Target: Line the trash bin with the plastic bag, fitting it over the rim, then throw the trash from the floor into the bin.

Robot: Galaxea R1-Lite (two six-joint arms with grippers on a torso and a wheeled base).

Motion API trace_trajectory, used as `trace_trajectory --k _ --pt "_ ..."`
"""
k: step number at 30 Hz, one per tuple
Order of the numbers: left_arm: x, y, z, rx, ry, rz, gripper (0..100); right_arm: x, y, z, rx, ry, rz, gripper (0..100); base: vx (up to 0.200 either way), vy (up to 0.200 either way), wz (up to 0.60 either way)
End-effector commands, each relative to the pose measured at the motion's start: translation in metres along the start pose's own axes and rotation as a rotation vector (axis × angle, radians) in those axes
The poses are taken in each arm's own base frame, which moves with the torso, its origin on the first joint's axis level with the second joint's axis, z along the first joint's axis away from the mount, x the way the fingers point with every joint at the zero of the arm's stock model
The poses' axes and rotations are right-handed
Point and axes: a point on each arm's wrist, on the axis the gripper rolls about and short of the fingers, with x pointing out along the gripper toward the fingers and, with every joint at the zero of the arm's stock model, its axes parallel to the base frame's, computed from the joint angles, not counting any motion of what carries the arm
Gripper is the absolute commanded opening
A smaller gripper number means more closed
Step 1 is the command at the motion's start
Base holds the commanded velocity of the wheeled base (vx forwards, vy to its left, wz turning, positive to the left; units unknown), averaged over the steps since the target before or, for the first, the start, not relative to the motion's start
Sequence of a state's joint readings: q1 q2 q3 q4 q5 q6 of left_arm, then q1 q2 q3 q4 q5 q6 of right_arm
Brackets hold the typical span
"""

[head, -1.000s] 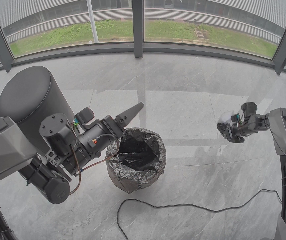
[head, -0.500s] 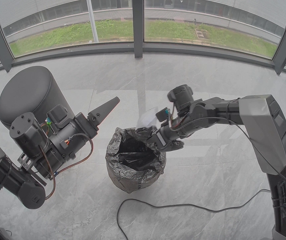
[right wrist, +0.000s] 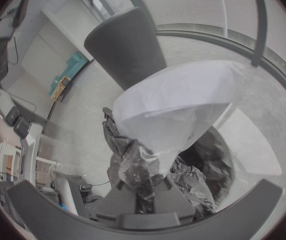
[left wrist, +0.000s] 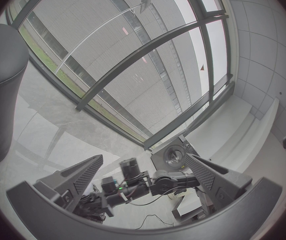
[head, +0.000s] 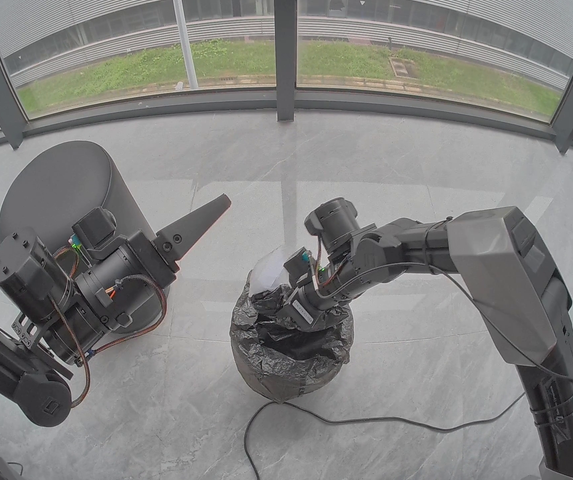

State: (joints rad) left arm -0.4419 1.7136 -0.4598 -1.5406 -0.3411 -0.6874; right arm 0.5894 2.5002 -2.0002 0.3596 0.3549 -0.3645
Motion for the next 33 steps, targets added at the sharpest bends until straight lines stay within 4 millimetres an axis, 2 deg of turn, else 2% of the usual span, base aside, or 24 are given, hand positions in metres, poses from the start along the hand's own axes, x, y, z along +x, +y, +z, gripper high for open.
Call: trace_trajectory --k 1,6,9,13,22,23,30,33 --pt "-0.004 -0.004 0.002 0.004 -0.003 -0.008 100 0.017 -0.003 -0.014 -0.015 0.041 0.015 0 0.000 0.000 0.00" --pt "-0.006 -0.004 0.001 0.022 0.002 -0.005 100 0.018 -0.004 -0.023 -0.026 0.097 0.036 0 0.000 0.000 0.00" --pt "-0.006 -0.004 0.002 0.041 0.000 -0.007 100 0.013 -0.016 -0.035 -0.099 0.154 0.046 0 0.000 0.000 0.00" --pt "-0.005 -0.003 0.001 0.038 0.003 -0.006 100 0.021 -0.026 -0.049 -0.149 0.172 0.055 0 0.000 0.000 0.00" --pt "-0.006 0.003 0.000 0.034 0.009 0.017 100 0.030 -0.028 -0.056 -0.158 0.188 0.039 0 0.000 0.000 0.00" --pt "-0.007 0.004 0.000 0.034 0.007 0.021 100 0.031 -0.030 -0.057 -0.155 0.188 0.030 100 0.000 0.000 0.00" --pt "-0.009 0.006 -0.002 0.028 0.019 0.033 100 0.036 -0.037 -0.051 -0.187 0.103 -0.028 100 0.000 0.000 0.00" --pt "-0.009 0.008 -0.004 0.027 0.025 0.039 100 0.030 -0.042 -0.049 -0.182 0.091 -0.042 100 0.000 0.000 0.00"
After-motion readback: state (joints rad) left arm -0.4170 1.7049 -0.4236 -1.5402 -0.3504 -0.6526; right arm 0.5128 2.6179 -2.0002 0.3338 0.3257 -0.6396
